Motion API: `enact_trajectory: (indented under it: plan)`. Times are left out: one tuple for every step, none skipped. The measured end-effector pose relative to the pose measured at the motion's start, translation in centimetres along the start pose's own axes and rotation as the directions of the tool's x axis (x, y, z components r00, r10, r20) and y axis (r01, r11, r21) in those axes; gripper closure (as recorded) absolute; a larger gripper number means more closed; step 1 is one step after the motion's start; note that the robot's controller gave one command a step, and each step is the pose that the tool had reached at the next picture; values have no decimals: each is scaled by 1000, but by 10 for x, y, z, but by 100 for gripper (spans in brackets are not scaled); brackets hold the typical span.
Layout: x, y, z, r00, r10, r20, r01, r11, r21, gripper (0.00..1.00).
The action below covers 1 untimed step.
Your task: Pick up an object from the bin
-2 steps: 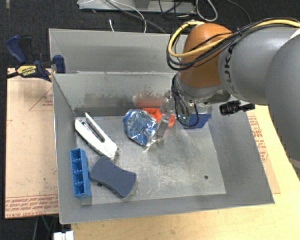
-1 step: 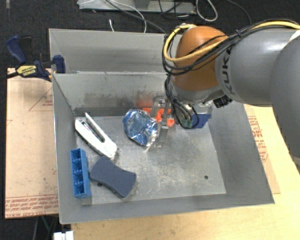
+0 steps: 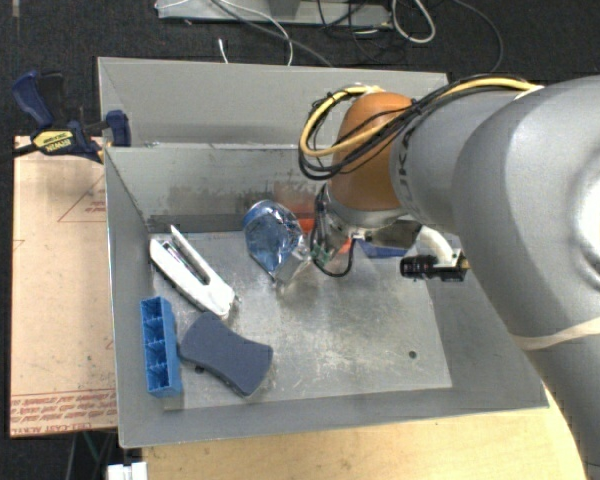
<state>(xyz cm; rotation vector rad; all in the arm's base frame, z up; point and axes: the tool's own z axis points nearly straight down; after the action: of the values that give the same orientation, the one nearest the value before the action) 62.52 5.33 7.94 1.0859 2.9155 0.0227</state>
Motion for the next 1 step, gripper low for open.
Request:
enact_trajectory:
  plan:
    - [-10,-3,-4,828,-561,14,561,828,-3,100]
